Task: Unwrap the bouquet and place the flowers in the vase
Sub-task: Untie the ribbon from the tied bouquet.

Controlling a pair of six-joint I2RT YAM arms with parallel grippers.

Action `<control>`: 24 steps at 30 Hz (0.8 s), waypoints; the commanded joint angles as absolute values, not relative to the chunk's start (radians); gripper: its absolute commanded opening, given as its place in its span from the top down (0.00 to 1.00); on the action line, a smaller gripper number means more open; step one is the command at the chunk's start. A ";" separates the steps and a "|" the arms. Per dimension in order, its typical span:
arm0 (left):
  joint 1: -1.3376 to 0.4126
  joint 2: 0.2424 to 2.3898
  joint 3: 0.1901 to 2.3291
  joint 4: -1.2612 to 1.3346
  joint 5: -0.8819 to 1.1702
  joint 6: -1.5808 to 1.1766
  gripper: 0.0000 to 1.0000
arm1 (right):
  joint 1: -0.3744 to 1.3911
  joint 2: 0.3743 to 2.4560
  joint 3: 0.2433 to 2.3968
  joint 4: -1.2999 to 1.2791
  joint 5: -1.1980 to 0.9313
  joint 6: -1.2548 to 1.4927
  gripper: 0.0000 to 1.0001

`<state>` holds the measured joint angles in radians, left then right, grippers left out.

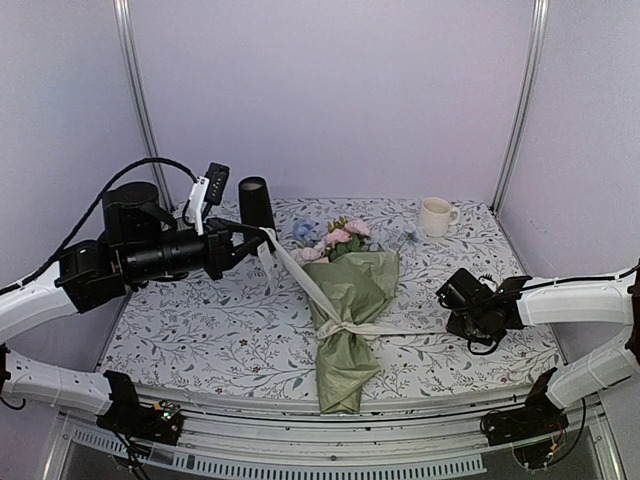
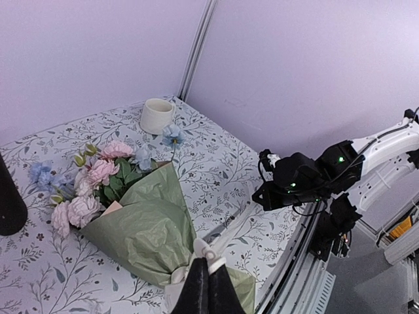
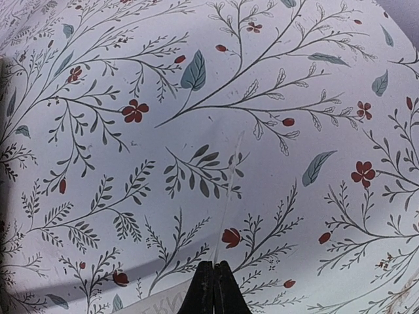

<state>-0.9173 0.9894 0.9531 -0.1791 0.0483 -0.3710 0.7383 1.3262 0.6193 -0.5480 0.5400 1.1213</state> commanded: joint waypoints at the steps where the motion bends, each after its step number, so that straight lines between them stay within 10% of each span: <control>1: -0.905 0.953 0.932 -0.144 0.047 -0.383 1.00 | 0.733 1.332 0.630 -0.535 0.539 1.108 0.98; 24: -0.905 0.840 0.963 -0.221 -0.037 -0.369 1.00 | 0.732 1.325 0.620 -0.537 0.537 1.104 0.98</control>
<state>-0.9169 0.8639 0.9302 -0.2058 0.0002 -0.3851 0.7383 1.3262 0.6193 -0.5426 0.5388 1.1088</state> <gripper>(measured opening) 0.008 0.020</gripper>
